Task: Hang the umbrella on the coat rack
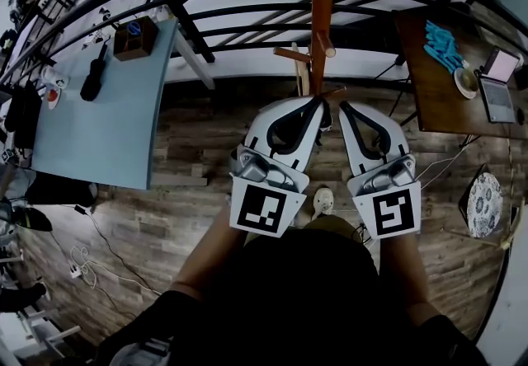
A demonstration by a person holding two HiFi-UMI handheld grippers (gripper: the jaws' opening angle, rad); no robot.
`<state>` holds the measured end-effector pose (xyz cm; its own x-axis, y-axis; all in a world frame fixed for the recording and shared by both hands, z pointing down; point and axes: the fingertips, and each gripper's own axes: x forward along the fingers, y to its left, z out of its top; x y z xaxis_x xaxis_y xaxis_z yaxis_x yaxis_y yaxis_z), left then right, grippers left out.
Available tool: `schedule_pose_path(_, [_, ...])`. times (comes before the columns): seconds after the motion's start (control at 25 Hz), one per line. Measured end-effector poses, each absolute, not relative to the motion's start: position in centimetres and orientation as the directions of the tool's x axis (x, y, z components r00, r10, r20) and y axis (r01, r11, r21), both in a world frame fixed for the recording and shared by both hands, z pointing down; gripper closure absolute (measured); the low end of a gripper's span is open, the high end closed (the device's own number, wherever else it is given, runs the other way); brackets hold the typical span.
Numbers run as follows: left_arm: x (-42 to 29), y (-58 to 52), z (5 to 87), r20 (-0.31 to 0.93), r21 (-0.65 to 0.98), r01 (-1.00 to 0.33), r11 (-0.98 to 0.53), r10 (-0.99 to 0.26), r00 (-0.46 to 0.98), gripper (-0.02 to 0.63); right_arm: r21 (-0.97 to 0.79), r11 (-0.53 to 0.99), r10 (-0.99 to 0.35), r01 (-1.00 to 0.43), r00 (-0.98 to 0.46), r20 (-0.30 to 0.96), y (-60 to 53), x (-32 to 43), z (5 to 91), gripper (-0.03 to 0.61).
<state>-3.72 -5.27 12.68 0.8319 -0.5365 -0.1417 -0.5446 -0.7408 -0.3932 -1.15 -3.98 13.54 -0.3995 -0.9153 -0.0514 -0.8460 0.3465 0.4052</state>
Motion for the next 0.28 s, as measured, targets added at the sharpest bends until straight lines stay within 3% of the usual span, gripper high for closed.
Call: schedule_pose_path(0.28, [-3.31, -4.83, 12.74, -0.142, -0.389, -0.546, -0.742, -0.537, 0.831, 0.603, 0.409, 0.347, -0.915, -0.844, -0.401, -0.051, -3.64, -0.85, 13.48, 0.551])
